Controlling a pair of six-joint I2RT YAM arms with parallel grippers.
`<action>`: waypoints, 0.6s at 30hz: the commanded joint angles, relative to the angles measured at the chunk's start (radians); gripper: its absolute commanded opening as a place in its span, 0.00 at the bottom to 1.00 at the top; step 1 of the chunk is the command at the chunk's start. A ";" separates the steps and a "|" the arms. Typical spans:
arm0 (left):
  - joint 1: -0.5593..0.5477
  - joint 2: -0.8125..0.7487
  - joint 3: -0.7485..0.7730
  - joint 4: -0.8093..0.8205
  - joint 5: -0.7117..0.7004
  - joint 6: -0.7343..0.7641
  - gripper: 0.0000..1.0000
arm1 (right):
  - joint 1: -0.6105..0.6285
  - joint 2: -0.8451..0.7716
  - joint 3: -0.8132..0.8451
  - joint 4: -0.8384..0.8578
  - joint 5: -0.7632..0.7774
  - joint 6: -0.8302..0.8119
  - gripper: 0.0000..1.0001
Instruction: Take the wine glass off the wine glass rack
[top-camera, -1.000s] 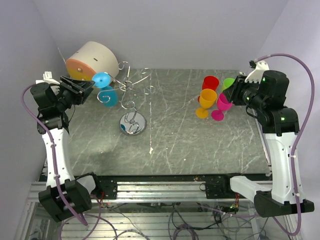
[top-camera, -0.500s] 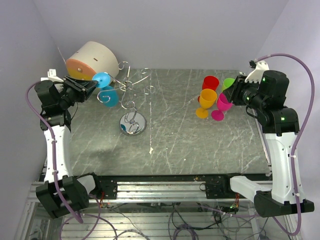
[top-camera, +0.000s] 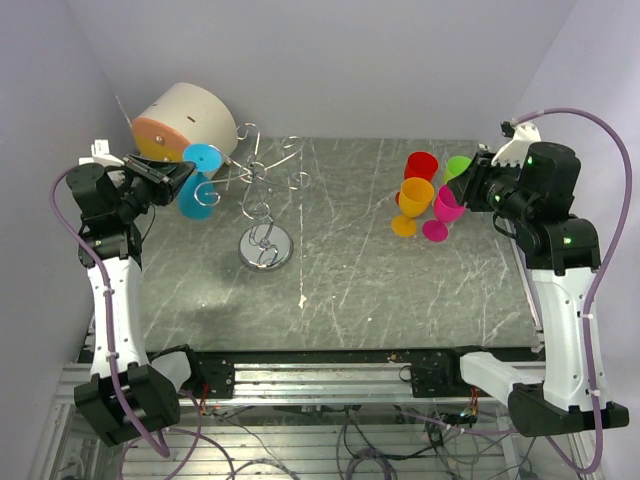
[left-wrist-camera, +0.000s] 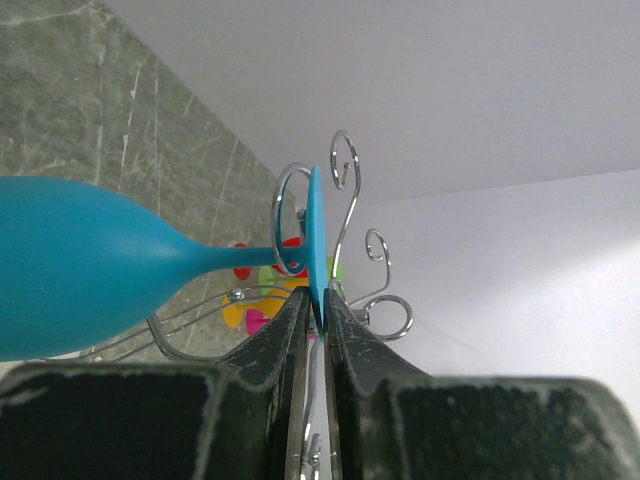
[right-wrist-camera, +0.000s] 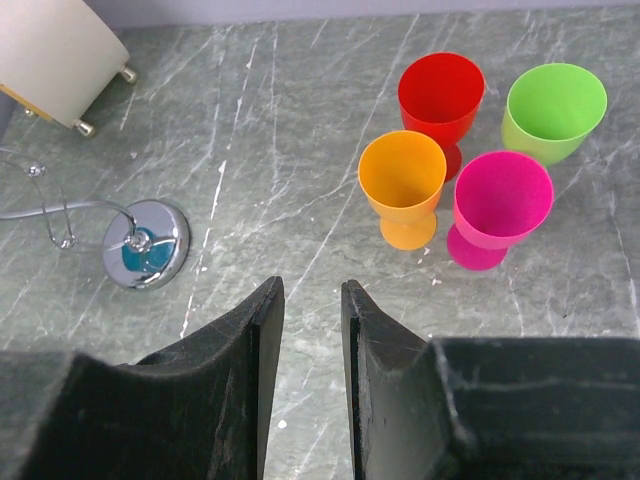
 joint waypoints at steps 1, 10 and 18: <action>-0.010 -0.040 -0.002 0.077 0.012 -0.101 0.20 | 0.005 -0.020 0.006 0.027 0.007 0.002 0.29; -0.009 -0.037 -0.011 0.148 -0.047 -0.154 0.19 | 0.004 -0.025 0.018 0.043 -0.003 0.009 0.29; -0.013 -0.011 0.004 0.196 -0.090 -0.142 0.20 | 0.005 -0.034 0.000 0.068 -0.020 0.019 0.29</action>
